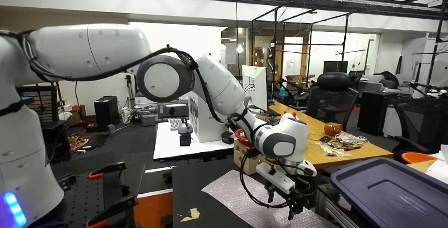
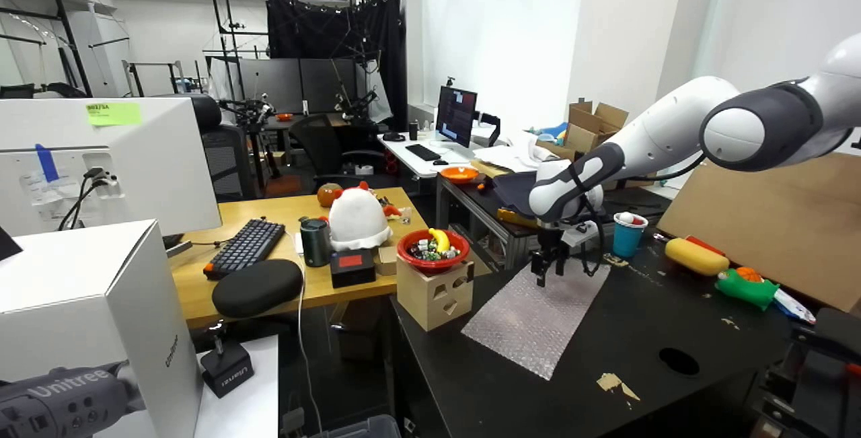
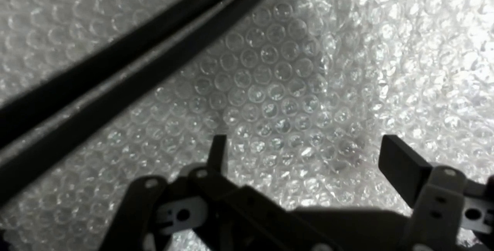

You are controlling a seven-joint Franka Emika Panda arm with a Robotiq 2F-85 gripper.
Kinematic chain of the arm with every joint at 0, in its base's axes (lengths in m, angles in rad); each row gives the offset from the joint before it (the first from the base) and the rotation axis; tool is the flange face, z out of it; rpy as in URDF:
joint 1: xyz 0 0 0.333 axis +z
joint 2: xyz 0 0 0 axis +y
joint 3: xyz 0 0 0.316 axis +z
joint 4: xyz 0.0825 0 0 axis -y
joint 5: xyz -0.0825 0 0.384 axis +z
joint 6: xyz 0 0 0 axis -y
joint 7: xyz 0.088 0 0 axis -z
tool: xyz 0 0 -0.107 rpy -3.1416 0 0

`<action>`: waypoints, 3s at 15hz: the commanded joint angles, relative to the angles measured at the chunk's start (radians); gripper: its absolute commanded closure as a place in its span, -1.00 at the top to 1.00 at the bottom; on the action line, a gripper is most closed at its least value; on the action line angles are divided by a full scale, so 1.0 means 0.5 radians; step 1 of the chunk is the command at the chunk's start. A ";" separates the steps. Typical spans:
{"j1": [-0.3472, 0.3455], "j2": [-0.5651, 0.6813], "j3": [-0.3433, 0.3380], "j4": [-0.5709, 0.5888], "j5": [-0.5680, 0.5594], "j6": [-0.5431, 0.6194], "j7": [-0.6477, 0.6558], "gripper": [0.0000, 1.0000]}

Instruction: Unfold the bubble wrap

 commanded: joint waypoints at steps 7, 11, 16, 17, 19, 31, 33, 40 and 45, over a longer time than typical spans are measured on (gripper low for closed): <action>-0.069 0.033 -0.006 0.006 0.008 -0.015 -0.015 1.00; -0.083 0.005 -0.063 -0.049 0.010 -0.050 0.105 1.00; -0.094 -0.059 -0.146 -0.143 0.024 -0.168 0.360 1.00; -0.097 -0.071 -0.158 -0.156 0.031 -0.210 0.414 1.00; -0.110 -0.094 -0.172 -0.181 0.046 -0.299 0.513 1.00; -0.155 -0.472 -0.192 -0.575 0.140 -0.342 0.886 1.00; -0.131 -0.622 -0.193 -0.702 0.126 -0.322 0.911 1.00; 0.044 -1.077 -0.193 -1.136 0.143 -0.275 0.999 1.00; 0.199 -1.312 -0.180 -1.405 0.161 -0.260 1.115 1.00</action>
